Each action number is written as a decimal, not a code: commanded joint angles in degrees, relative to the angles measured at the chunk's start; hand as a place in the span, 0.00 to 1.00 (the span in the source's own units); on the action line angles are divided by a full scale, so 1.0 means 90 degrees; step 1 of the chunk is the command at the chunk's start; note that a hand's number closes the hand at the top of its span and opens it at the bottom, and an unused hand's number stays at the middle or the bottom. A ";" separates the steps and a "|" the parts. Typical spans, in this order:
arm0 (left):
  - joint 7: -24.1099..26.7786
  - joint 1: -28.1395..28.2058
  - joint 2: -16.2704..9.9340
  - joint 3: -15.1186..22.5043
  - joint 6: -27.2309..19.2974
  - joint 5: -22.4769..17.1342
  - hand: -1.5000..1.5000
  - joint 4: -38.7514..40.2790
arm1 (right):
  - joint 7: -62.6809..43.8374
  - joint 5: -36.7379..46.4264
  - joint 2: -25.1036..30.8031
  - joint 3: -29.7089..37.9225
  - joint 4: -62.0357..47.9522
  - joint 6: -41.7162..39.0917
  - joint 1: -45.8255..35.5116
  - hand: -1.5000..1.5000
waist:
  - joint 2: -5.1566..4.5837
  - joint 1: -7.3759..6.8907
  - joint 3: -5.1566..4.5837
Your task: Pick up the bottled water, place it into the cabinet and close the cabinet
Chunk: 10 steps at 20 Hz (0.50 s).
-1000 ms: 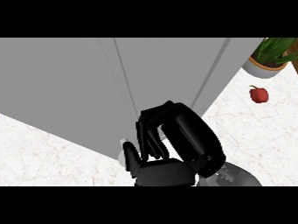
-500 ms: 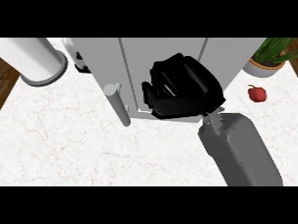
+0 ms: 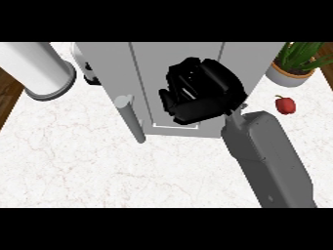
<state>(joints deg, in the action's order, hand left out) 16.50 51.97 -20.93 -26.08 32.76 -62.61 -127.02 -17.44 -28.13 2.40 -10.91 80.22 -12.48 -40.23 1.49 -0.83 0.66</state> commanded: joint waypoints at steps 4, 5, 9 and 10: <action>-0.0307 0.0059 -0.0020 -0.0140 -0.0048 -0.0335 0.00 -0.0213 | -0.0021 0.0092 -0.0188 0.0552 -0.1228 0.0314 -0.1104 1.00 | -0.0207 -0.0156 -0.0072; -0.0270 0.0194 -0.0092 -0.0279 0.0236 -0.0480 0.00 -0.0136 | 0.0143 0.0020 -0.0218 0.0668 -0.1422 0.0234 -0.1105 1.00 | -0.0221 -0.0275 -0.0072; -0.0409 -0.0078 -0.0070 -0.0146 0.0009 -0.0348 0.00 -0.0135 | 0.0043 -0.0265 -0.0252 0.0440 -0.1404 0.0061 -0.1199 1.00 | -0.0232 -0.0207 -0.0073; -0.0426 -0.0092 -0.0098 -0.0113 0.0088 -0.0324 0.00 -0.0085 | 0.0109 -0.0355 -0.0252 0.0297 -0.1451 0.0279 -0.1336 1.00 | -0.0250 -0.0317 -0.0077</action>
<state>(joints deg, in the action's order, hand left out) 13.58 51.91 -21.41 -27.21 33.63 -65.33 -127.82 -18.37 -30.76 2.76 -10.51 77.72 -14.81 -42.11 1.76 -0.86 1.52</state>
